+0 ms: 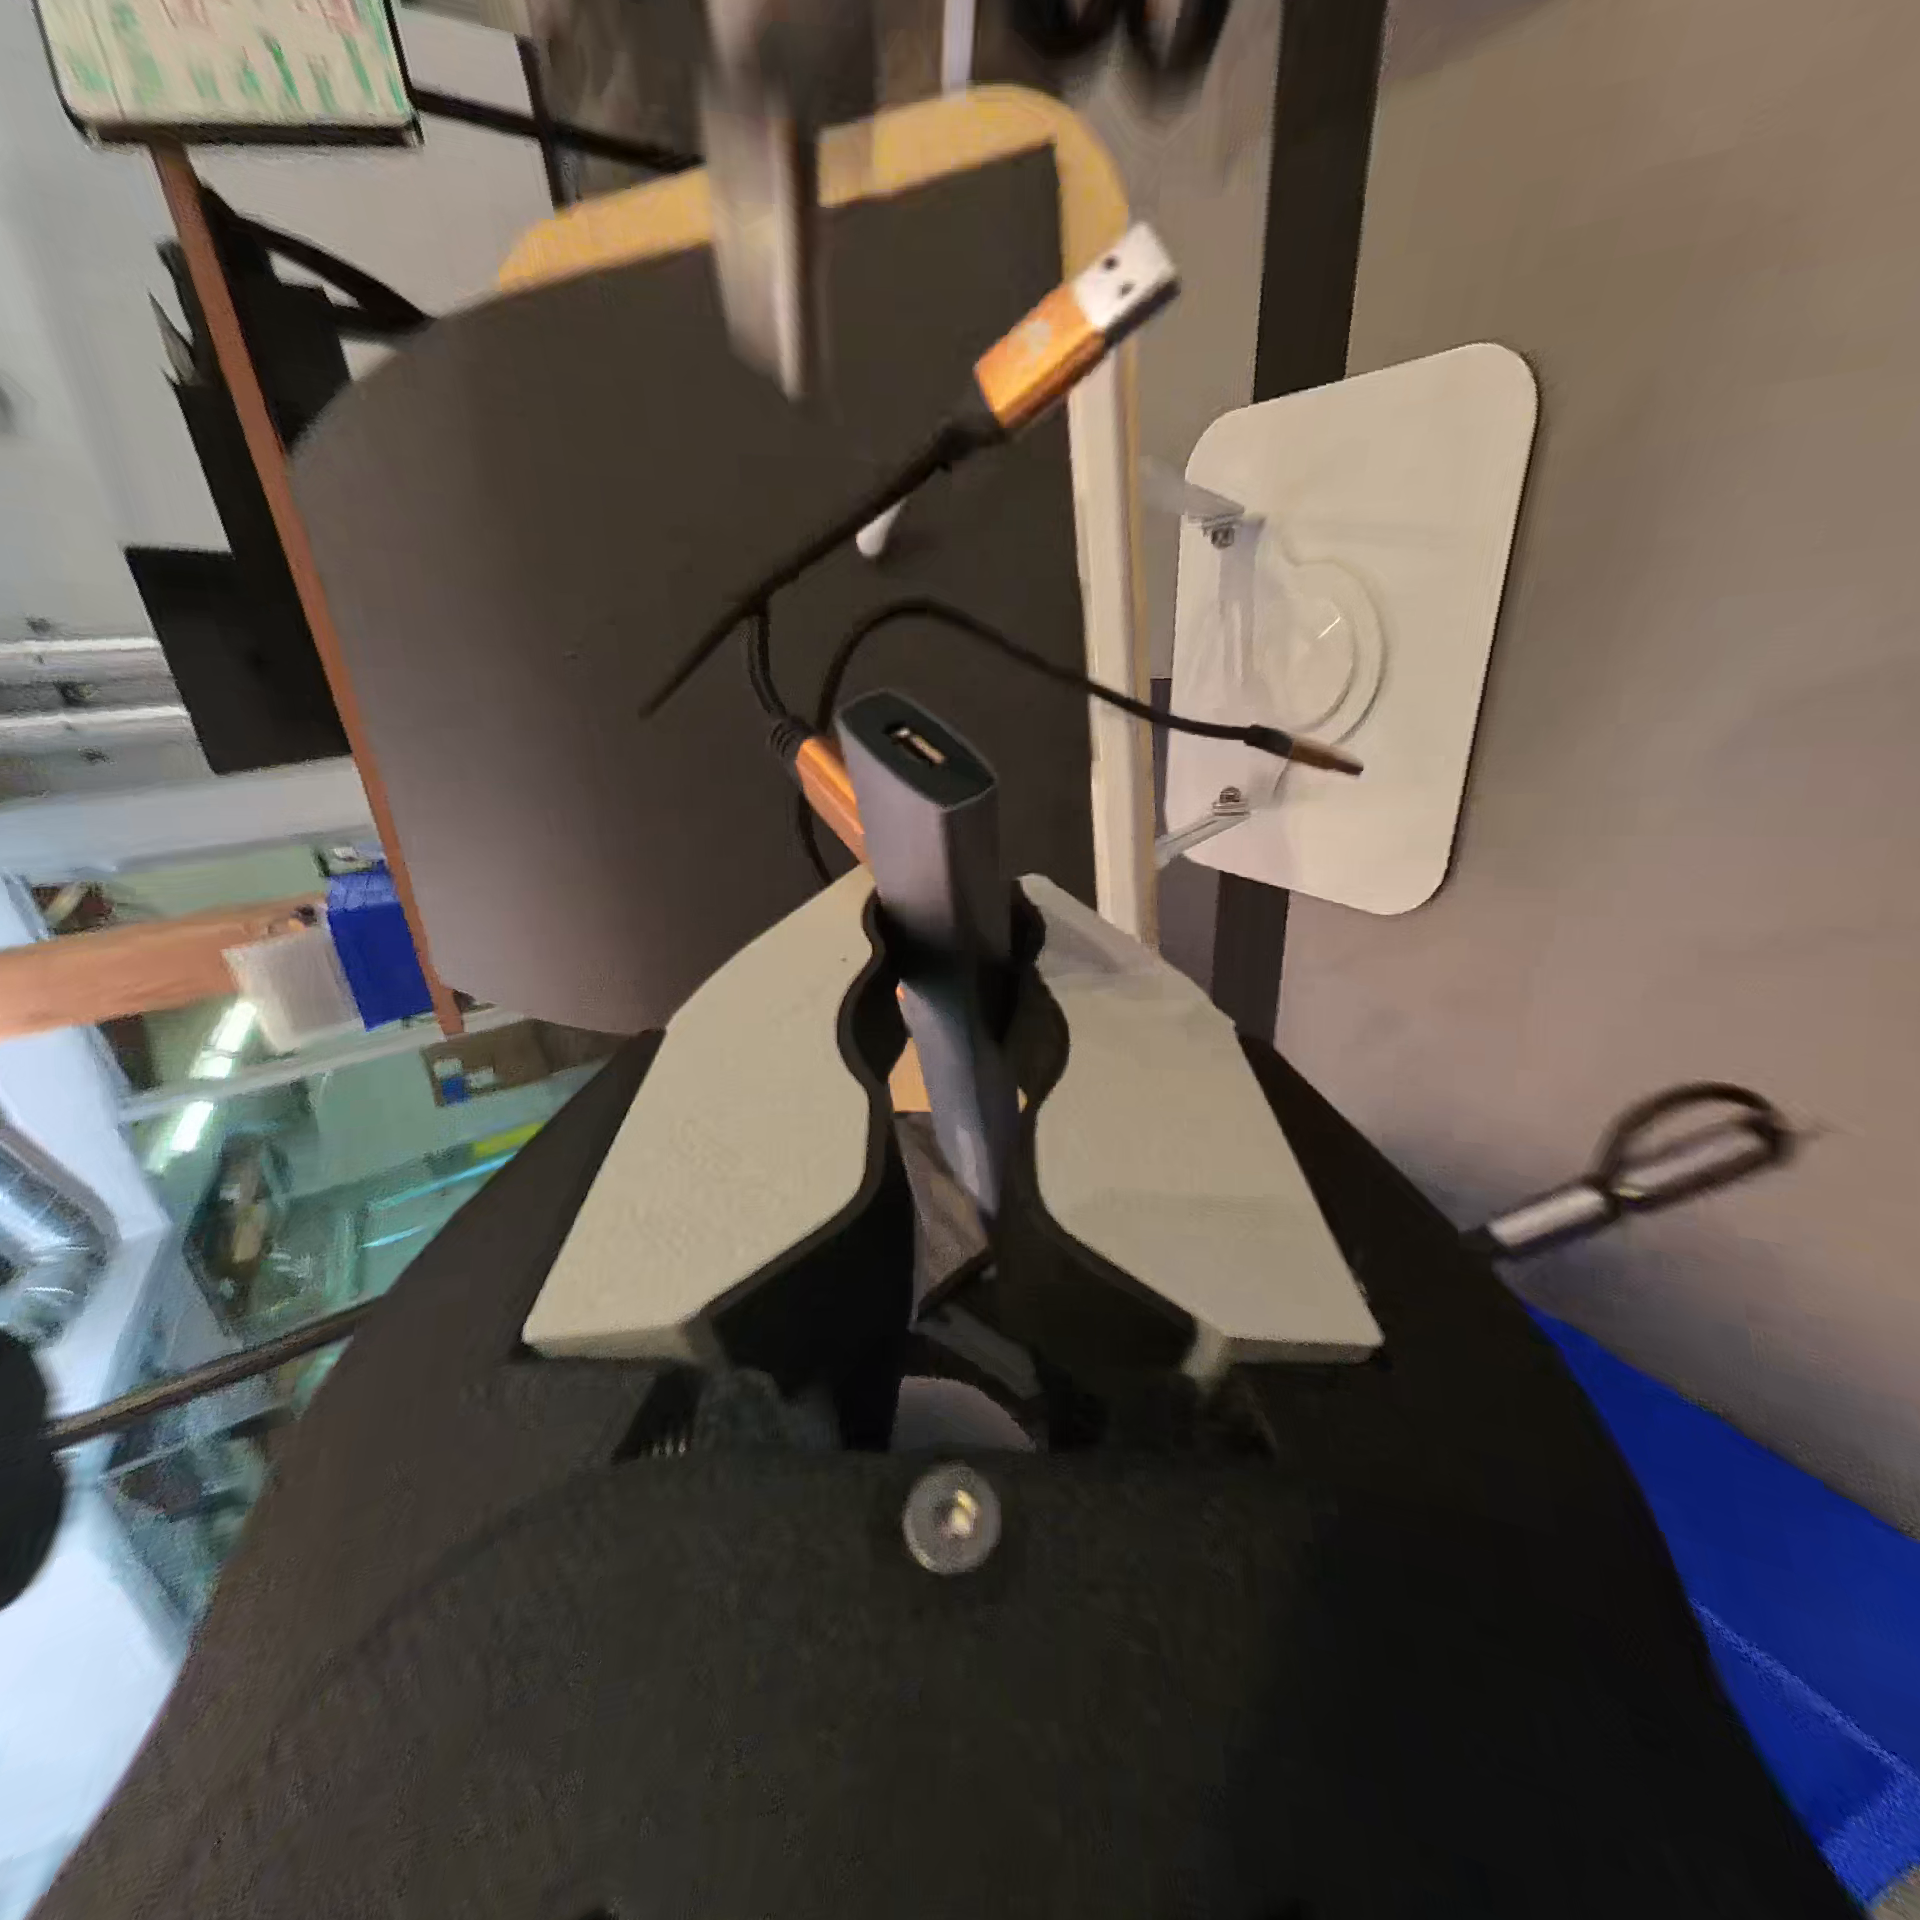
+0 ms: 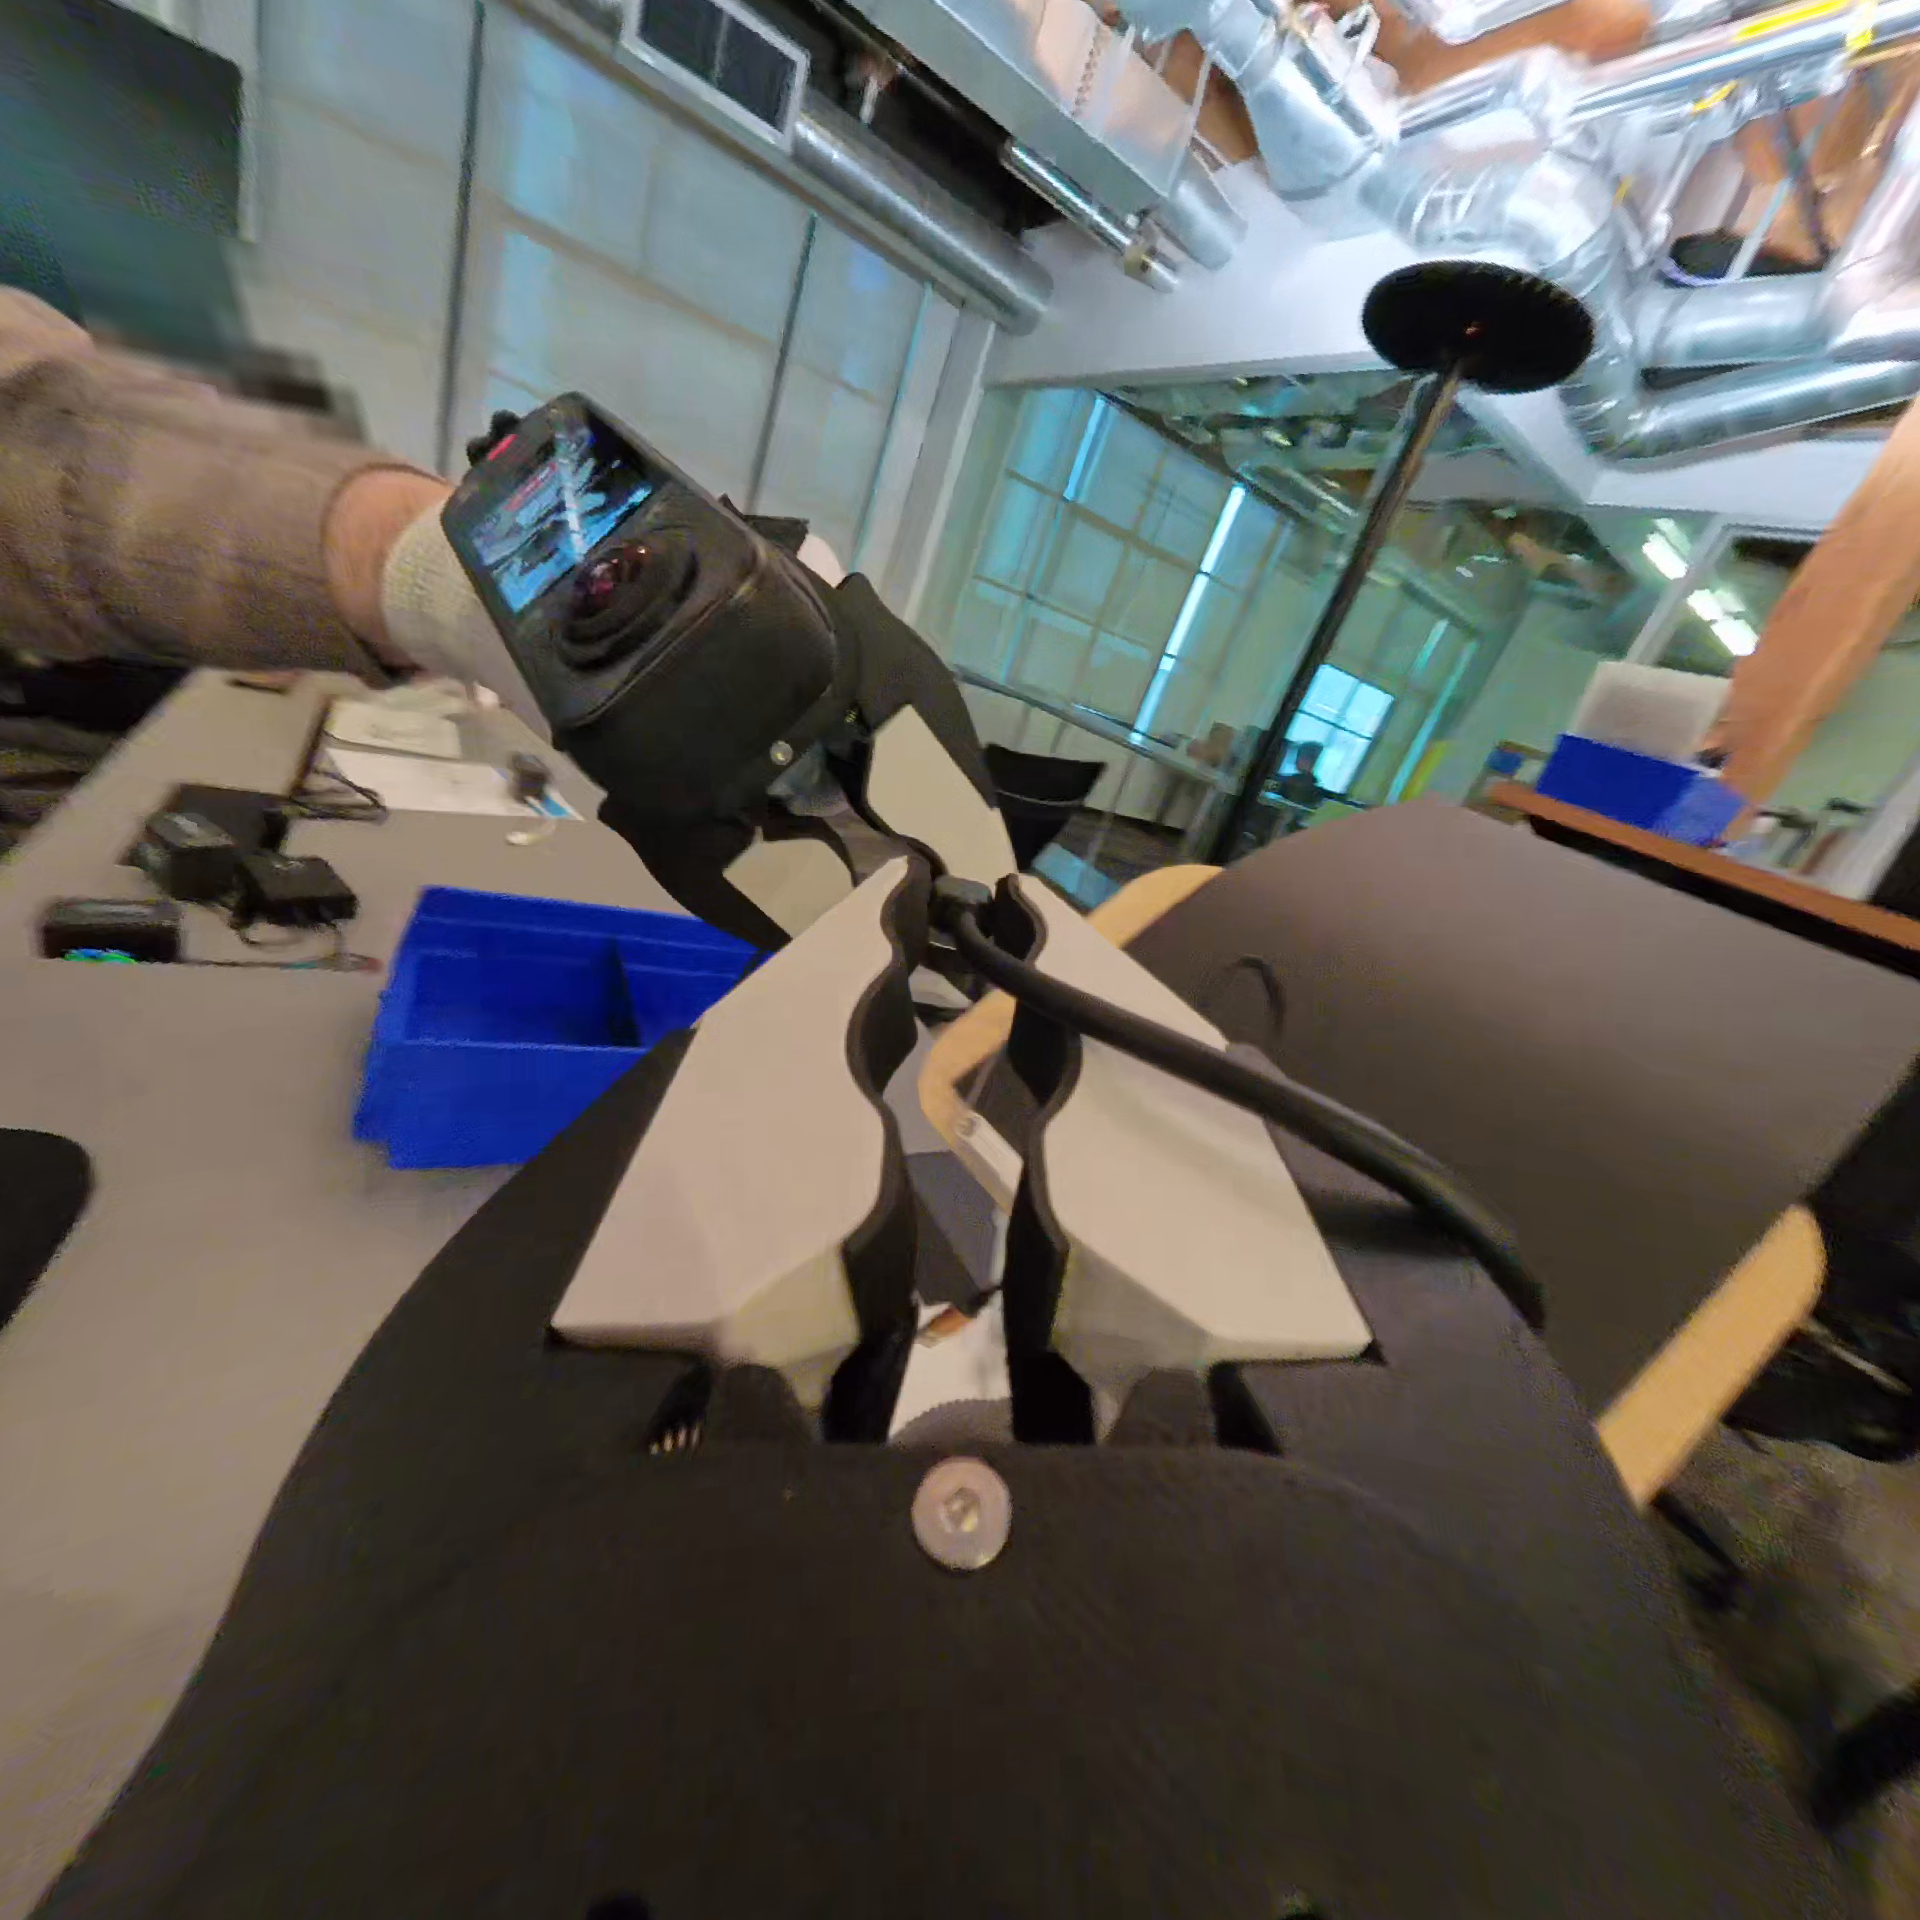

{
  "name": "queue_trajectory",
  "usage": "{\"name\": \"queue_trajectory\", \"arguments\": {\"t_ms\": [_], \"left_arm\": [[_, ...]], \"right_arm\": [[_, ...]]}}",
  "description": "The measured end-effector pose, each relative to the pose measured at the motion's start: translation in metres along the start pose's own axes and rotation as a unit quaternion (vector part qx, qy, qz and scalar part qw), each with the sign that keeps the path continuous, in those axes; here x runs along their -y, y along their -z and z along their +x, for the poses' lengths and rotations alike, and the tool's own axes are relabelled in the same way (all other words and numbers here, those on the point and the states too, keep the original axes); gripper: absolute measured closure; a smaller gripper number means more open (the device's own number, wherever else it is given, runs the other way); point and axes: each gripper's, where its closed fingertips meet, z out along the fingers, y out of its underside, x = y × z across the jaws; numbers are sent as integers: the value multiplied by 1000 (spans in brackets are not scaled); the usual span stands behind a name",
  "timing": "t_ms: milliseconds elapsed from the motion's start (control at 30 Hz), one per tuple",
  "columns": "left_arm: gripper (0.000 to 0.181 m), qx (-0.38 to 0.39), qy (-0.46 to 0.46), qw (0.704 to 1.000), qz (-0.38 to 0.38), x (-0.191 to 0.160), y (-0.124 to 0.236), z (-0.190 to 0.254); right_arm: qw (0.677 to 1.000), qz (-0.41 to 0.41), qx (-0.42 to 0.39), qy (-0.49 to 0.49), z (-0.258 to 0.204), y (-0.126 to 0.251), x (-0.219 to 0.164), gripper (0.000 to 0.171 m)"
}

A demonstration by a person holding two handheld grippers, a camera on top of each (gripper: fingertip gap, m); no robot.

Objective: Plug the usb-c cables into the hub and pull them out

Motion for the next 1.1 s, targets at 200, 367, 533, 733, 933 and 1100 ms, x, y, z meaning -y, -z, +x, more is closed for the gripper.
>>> {"name": "queue_trajectory", "arguments": {"t_ms": [200, 367, 533, 733, 933, 1100], "left_arm": [[163, -5, 9, 1000, 5, -4, 6, 4], [163, 1, 44, 999, 6, -20, 9, 9], [164, 48, 107, 992, 39, -28, 22, 18], [163, 51, 148, 985, 67, -38, 16, 58], [163, 56, 176, 979, 87, -46, 4, 81], [163, 53, 209, 970, 115, -40, 0, 87]], "right_arm": [[999, -34, 19, -10, 2, 6, -12, 161], [996, -61, 52, -47, 2, 12, -25, 161], [991, -102, 54, -63, 7, 19, -39, 161], [982, -167, 21, -85, 45, 70, -49, 161], [965, -197, -61, -163, 100, 158, -78, 161], [933, -231, -114, -252, 130, 211, -127, 161]]}}
